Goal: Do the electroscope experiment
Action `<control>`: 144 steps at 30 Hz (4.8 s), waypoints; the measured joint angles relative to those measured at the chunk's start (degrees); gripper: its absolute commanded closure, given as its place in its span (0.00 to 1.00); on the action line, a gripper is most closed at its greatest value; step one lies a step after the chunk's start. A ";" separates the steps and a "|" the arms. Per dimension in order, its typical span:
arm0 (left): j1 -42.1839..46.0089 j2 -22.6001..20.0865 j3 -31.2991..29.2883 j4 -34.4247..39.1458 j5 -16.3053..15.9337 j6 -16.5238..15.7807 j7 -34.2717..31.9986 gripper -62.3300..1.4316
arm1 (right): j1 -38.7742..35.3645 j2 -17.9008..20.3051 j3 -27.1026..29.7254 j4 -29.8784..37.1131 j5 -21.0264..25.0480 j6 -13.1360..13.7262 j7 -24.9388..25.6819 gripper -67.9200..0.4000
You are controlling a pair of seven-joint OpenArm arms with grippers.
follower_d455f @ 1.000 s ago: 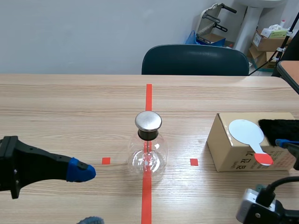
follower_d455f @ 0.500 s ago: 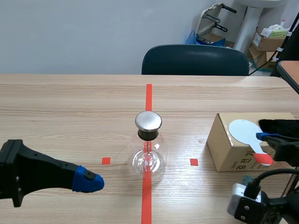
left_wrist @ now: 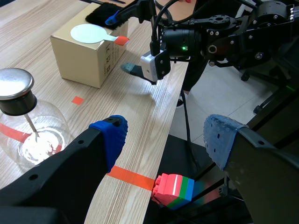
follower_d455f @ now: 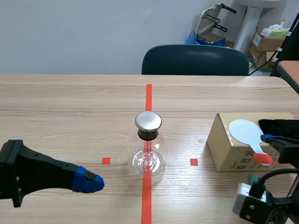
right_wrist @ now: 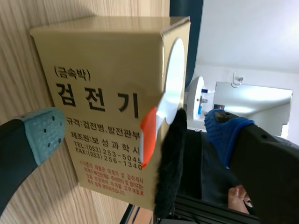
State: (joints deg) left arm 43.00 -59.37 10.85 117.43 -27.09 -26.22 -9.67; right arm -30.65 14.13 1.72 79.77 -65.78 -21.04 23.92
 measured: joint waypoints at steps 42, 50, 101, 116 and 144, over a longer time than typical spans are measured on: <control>0.00 0.00 0.00 0.00 0.22 0.00 -0.02 0.39 | 0.31 0.00 0.04 0.13 0.24 -1.49 0.63 0.98; 0.00 0.00 0.00 0.00 0.22 0.00 -0.02 0.39 | 0.31 0.00 0.04 0.13 0.24 -1.95 0.59 0.98; 0.00 0.00 0.00 0.00 0.22 0.04 -0.02 0.39 | 0.31 0.00 0.04 0.13 0.24 -1.92 0.48 0.98; 0.00 0.00 0.00 0.00 0.22 0.26 -0.02 0.39 | 0.31 0.00 0.04 0.13 0.22 -1.92 0.04 0.98; 0.00 0.00 0.00 0.00 0.22 0.68 -0.02 0.39 | 0.31 0.00 0.04 0.13 0.22 -1.92 0.04 0.98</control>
State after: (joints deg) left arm 43.00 -59.37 10.85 117.43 -26.87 -25.54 -9.69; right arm -30.35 14.13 1.76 79.90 -65.56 -22.96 23.97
